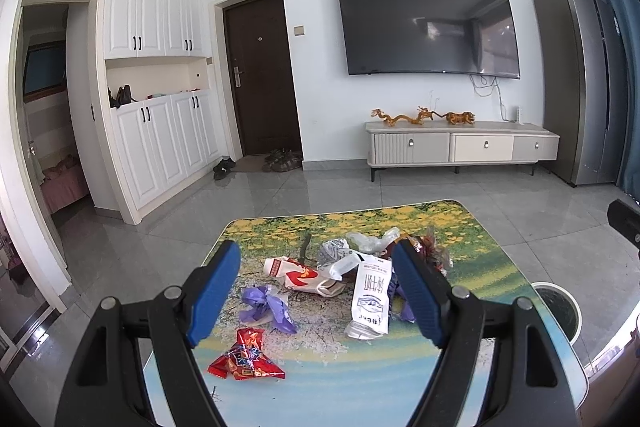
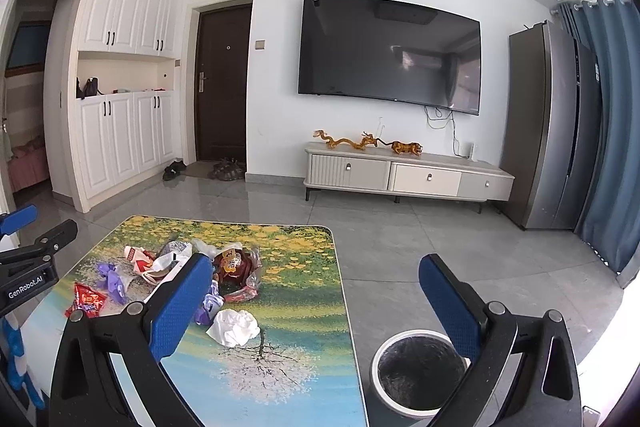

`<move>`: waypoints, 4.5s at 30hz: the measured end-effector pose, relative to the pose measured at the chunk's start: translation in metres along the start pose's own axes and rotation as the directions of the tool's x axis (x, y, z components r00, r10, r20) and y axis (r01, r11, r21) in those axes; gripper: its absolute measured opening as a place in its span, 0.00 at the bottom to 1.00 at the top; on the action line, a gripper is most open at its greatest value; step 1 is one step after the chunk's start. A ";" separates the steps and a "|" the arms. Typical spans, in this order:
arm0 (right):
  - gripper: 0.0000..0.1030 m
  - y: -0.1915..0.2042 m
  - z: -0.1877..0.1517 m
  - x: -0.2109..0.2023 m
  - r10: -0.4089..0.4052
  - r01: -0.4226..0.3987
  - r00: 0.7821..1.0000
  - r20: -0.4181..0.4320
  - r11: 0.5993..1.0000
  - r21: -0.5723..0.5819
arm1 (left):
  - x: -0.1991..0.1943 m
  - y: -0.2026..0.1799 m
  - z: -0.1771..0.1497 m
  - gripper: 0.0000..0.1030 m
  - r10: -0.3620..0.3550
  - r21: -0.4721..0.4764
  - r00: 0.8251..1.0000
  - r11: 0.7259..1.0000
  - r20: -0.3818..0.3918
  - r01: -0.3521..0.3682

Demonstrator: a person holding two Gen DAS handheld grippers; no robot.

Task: Collect trash

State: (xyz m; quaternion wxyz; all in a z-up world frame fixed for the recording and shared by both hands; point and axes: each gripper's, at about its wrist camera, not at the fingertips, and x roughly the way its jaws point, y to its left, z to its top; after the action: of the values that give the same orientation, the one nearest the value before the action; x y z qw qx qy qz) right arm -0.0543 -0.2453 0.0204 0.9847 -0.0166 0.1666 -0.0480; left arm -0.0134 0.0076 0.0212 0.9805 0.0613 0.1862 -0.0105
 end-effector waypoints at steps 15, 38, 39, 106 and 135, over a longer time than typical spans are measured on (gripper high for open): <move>1.00 -0.004 0.001 0.019 0.020 -0.020 1.000 -0.015 1.000 0.016 | 0.016 0.003 0.007 0.75 0.019 -0.024 1.000 1.000 -0.004 -0.019; 1.00 -0.015 0.001 0.061 0.061 -0.060 0.998 -0.024 0.997 0.046 | 0.065 0.010 0.008 0.75 0.000 -0.056 0.996 0.998 -0.090 -0.005; 1.00 -0.016 0.000 0.064 0.065 -0.064 0.997 -0.030 0.997 0.047 | 0.067 0.010 0.007 0.75 -0.001 -0.054 0.996 0.999 -0.092 -0.004; 0.20 0.036 -0.107 0.178 0.510 -0.521 0.696 -0.505 0.843 0.134 | 0.151 -0.019 -0.073 0.40 -0.360 -0.128 0.820 0.932 -0.444 0.340; 0.25 -0.273 -0.178 0.208 0.065 0.171 0.865 -0.497 0.894 0.414 | 0.175 -0.391 -0.034 0.41 -0.594 0.045 0.520 0.632 -0.613 0.774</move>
State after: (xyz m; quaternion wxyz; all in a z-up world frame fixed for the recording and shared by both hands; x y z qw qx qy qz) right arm 0.0585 -0.5406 -0.2021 0.8833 0.2172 0.3991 -0.1152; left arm 0.1201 -0.3755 -0.1195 0.7740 0.1366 0.4609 -0.4122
